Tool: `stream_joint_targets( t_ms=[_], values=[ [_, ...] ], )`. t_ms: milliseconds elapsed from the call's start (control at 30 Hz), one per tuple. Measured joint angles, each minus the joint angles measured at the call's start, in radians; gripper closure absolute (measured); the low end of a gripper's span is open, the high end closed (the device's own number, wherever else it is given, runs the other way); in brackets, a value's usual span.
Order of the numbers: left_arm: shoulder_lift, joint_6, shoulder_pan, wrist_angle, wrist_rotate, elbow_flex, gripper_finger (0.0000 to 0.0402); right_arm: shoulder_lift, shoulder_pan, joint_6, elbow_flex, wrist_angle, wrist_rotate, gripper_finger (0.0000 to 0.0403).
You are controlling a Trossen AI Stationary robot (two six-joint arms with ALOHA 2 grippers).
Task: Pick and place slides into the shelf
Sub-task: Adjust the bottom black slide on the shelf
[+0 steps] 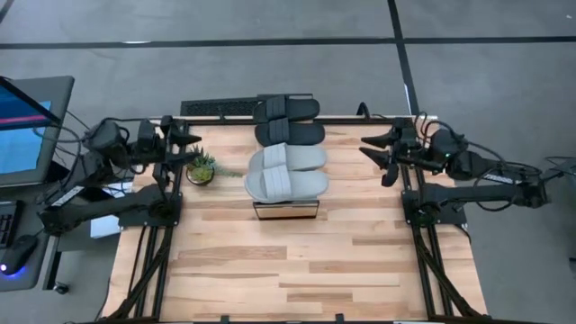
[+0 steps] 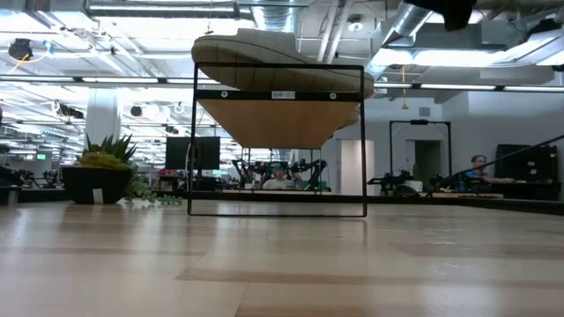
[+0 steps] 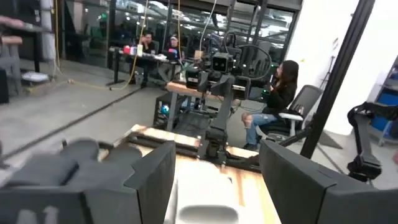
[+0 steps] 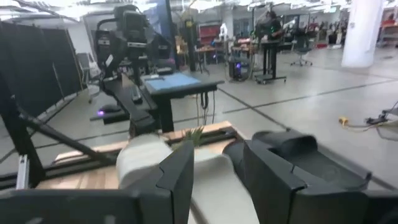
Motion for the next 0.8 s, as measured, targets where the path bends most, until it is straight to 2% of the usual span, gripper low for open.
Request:
stream_joint_targets(
  t_ms=[200, 267, 367, 433, 533, 800],
  values=[
    [-0.107, -0.086, -0.027, 0.14, -0.001, -0.182, 0.0182, 0.027, 0.006, 0.003, -0.069, 0.009, 0.041, 0.0291],
    [-0.139, -0.11, -0.032, 0.198, -0.001, -0.242, 0.0182, 0.054, -0.004, 0.002, -0.095, 0.013, 0.071, 0.0318],
    [-0.181, -0.157, -0.037, 0.309, -0.001, -0.327, 0.0182, 0.105, -0.039, -0.011, -0.11, 0.021, 0.064, 0.038],
    [-0.205, -0.194, -0.039, 0.4, -0.001, -0.381, 0.0182, 0.141, -0.071, -0.028, -0.116, 0.053, 0.032, 0.0393],
    [-0.228, -0.232, -0.04, 0.494, -0.004, -0.448, 0.0182, 0.205, -0.135, -0.066, -0.121, 0.126, -0.073, 0.04],
    [-0.24, -0.26, -0.04, 0.525, -0.053, -0.521, 0.0182, 0.373, -0.36, -0.107, -0.121, 0.249, -0.34, 0.0402]
  ],
)
